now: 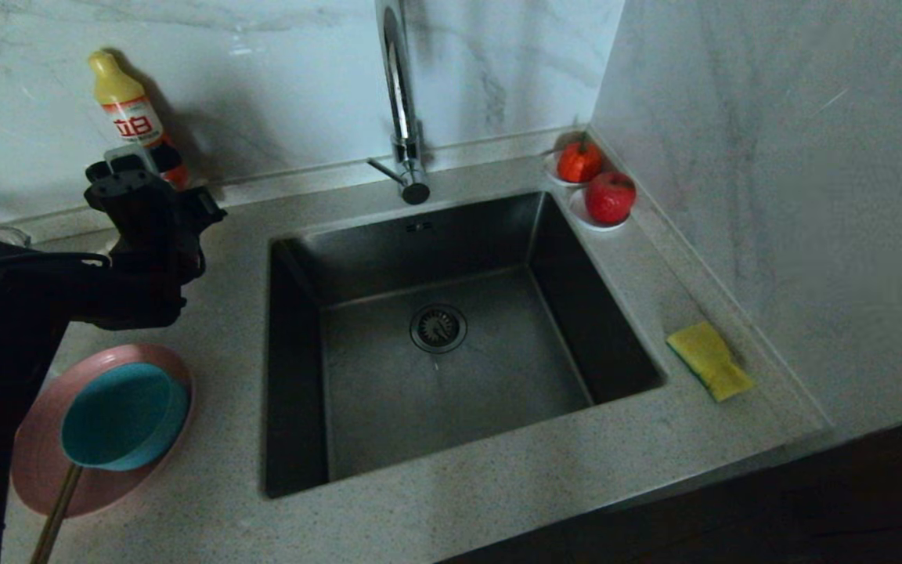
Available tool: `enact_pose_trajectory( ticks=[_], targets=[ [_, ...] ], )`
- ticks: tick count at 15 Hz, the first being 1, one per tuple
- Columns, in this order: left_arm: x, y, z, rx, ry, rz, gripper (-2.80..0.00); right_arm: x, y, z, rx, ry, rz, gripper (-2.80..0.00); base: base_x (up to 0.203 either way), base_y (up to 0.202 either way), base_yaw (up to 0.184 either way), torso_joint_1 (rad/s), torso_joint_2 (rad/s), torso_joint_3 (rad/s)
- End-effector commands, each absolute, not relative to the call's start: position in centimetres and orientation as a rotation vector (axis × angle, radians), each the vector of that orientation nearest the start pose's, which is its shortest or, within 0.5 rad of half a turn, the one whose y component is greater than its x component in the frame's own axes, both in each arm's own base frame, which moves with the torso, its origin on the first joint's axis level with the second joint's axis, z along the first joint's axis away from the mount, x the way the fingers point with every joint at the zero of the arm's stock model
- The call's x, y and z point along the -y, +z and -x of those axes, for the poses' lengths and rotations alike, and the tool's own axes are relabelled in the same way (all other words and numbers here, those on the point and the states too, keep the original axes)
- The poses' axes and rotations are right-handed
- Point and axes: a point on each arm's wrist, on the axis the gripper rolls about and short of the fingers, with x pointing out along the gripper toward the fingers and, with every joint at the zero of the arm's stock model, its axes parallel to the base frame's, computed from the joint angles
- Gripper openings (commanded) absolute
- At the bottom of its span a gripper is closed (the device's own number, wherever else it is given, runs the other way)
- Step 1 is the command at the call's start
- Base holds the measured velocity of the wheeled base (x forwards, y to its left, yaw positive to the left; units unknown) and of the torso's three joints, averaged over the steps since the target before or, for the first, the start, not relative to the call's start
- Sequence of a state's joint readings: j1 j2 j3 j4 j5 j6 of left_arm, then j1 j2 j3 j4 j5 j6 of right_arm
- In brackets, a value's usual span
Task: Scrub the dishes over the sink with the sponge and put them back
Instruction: Place the dish soap on the table
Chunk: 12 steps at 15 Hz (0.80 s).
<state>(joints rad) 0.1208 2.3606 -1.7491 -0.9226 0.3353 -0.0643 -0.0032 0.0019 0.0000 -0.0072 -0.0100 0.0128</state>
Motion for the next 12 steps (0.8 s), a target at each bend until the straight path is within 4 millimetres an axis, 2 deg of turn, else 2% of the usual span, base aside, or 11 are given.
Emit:
enact_pose_trajectory(
  ticks=[1,3,10,12],
  targets=[
    [-7.3,20.6,-48.9,0.335,0.455,0.095,-2.8,0.0,7.6,2.3,0.006,-0.014,-0.012,-2.8,0.0,0.0,0.0,0.0,0.0,0.0],
    [-7.8,20.3,-49.0,0.306,0.461,0.09,-2.8,0.0,7.6,2.3,0.006,-0.014,-0.014,-2.8,0.0,0.0,0.0,0.0,0.0,0.0],
    [-11.2,19.4,-47.9,0.288,0.418,0.056,-2.8,0.0,7.6,2.3,0.006,-0.013,-0.012,-2.8,0.0,0.0,0.0,0.0,0.0,0.0],
    [-11.6,19.2,-47.8,0.285,0.411,0.057,-2.8,0.0,7.6,2.3,0.006,-0.014,-0.014,-2.8,0.0,0.0,0.0,0.0,0.0,0.0]
  ],
)
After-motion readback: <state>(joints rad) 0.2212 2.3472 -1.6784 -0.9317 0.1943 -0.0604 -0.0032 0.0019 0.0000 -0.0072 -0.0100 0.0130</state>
